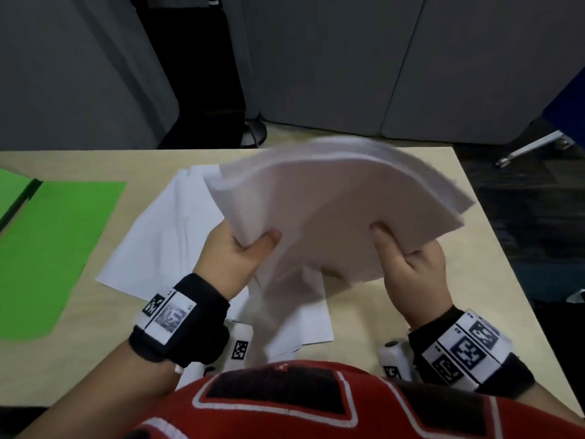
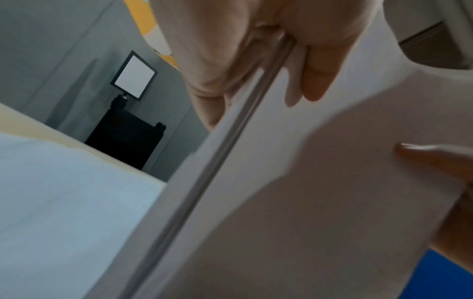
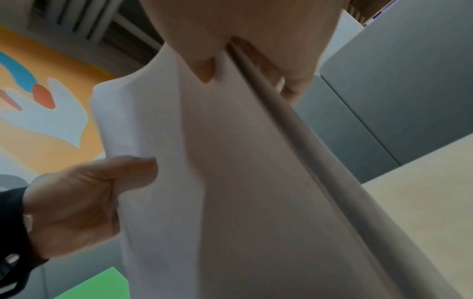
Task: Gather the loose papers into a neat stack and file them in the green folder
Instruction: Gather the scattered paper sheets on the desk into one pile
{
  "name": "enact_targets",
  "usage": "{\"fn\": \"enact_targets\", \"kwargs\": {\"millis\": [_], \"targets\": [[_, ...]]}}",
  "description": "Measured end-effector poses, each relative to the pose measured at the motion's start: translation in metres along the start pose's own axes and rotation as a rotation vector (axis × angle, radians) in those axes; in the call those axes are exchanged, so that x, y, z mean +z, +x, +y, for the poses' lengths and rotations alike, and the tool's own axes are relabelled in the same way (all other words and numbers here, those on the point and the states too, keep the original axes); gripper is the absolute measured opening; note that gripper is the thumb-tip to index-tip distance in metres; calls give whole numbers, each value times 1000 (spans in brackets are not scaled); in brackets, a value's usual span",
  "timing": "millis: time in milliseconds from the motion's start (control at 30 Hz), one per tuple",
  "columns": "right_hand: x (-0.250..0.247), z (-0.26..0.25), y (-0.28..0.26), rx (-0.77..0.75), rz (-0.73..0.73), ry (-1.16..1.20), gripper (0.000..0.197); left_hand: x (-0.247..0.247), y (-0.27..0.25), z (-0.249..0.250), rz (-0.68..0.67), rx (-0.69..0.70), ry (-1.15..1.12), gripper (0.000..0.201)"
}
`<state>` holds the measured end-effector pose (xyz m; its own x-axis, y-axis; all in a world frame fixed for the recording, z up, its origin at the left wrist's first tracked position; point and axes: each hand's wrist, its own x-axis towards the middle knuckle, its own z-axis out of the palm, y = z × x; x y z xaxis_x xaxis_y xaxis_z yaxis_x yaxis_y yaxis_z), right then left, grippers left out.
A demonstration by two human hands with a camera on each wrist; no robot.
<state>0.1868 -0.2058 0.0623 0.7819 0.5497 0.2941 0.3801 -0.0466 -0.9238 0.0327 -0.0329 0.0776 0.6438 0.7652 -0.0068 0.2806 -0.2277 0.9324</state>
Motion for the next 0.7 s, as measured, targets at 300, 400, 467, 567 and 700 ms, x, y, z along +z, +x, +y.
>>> {"fn": "enact_targets", "kwargs": {"millis": [300, 400, 467, 567, 700], "targets": [[8, 33, 6, 265, -69, -114, 19, 6, 19, -35, -132, -225, -8, 32], [9, 34, 10, 298, -54, -99, 26, -2, 29, -55, -137, -276, 43, 31], [13, 40, 11, 345, -45, -98, 25, -10, 38, -74, -68, -339, 146, 31], [17, 54, 10, 424, -49, -92, 27, -30, 53, -108, 79, -570, 422, 48], [21, 72, 9, 576, -189, -188, 27, -54, 60, -136, 242, -923, 447, 73]]}}
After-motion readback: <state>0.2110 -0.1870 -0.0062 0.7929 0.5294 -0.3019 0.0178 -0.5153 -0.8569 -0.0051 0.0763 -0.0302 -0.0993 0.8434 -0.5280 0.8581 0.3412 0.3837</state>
